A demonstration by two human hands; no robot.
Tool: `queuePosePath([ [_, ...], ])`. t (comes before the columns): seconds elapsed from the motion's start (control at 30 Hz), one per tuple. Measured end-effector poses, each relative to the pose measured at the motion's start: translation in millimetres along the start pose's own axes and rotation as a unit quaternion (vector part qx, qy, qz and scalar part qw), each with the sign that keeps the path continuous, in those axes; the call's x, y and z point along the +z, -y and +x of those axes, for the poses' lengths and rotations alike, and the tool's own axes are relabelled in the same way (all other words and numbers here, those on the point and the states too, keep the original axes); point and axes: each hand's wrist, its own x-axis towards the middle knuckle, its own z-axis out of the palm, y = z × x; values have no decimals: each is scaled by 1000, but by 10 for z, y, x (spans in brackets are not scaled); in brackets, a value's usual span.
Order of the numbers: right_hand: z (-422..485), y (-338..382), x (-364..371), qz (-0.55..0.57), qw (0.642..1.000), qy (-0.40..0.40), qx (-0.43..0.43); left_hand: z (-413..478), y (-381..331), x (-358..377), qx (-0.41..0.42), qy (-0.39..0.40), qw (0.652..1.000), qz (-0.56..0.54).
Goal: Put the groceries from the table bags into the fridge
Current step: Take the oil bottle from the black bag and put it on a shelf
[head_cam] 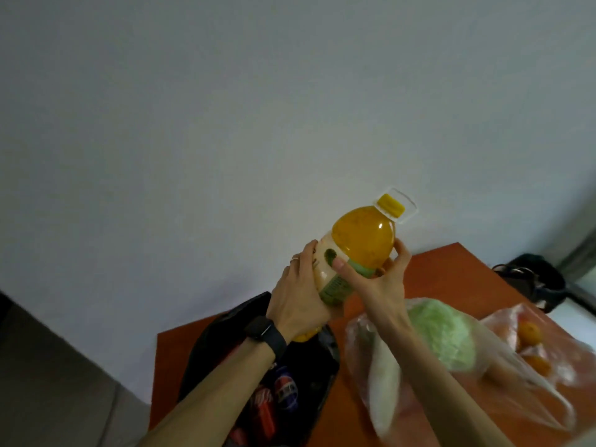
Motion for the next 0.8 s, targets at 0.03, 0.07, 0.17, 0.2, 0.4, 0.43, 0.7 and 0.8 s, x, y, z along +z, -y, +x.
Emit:
queuePosePath([
  [0.03,20,97,-194,25,1000,2,-10,63,-179,2,25,-2,1000,-12],
  [0.07,29,193,-399,42,999,6,-21,114,-362,22,52,0,998,-27],
  [0.17,-5,433,-1045,64,996,-9,-55,183,-965,161,144,27,988,-48],
  [0.2,-50,497,-1271,71,995,-28,-65,184,-1169,243,175,39,983,-45],
  [0.4,-691,806,-2709,39,968,-204,-139,-54,-2556,922,354,127,925,-47],
  [0.43,-822,845,-2980,29,961,-234,-148,-136,-2816,1052,383,139,912,-54],
  [0.7,-2002,1289,-5125,-35,876,-407,-258,-1020,-4873,2340,537,241,798,-127],
  [0.8,-2411,1432,-5787,-69,847,-453,-270,-1384,-5542,2712,576,263,758,-156],
])
